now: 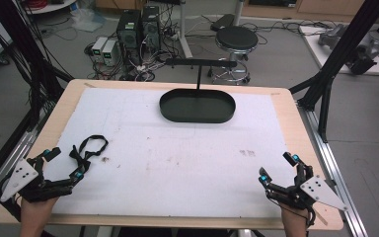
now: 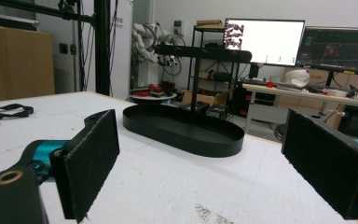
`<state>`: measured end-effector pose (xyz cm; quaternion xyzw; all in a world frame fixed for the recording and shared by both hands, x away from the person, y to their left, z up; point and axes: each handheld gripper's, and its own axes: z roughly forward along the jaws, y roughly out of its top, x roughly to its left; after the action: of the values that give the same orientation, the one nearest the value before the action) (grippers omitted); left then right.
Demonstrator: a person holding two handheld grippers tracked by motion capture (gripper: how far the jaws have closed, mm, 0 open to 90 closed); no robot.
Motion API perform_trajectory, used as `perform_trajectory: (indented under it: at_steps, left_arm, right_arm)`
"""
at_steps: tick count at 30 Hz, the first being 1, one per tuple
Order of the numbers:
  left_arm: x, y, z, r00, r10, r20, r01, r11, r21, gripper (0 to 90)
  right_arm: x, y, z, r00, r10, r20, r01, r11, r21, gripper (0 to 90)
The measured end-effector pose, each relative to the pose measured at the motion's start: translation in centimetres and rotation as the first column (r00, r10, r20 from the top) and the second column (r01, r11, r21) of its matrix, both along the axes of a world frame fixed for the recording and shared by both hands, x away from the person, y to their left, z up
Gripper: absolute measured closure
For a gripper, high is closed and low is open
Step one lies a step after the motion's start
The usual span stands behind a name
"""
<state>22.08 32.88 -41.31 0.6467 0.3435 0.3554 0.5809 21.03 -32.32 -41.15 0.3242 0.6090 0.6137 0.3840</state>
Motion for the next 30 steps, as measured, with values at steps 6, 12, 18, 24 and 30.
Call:
perform_trajectory:
  at_steps: [6,12,18,24,30]
  left_arm:
    - [0.0,-0.1,0.1,1.0000,-0.004,-0.009,0.004,0.9999,0.009,5.4]
    - [0.3,-0.3,0.1,0.9994,-0.015,-0.032,0.015,0.9997,0.019,5.4]
    - [0.8,-0.4,0.4,0.9966,-0.008,-0.082,0.011,0.9993,0.035,5.7]
    - [1.9,-0.6,0.7,0.9786,-0.029,-0.204,0.046,0.9954,0.084,11.3]
    - [3.3,-1.5,1.0,0.9580,0.004,-0.287,0.039,0.9891,0.142,16.5]
  right_arm:
    - [0.0,0.0,0.0,1.0000,0.004,-0.005,-0.004,1.0000,0.001,10.2]
    - [0.0,0.1,0.0,1.0000,0.007,-0.002,-0.007,1.0000,-0.002,10.2]
    - [-0.1,0.0,0.0,1.0000,0.007,-0.004,-0.007,1.0000,-0.003,10.2]
    - [-0.1,0.0,0.0,1.0000,0.007,-0.006,-0.007,1.0000,0.002,10.2]
    - [-0.1,0.1,0.0,0.9999,0.011,-0.011,-0.011,0.9999,0.003,10.2]
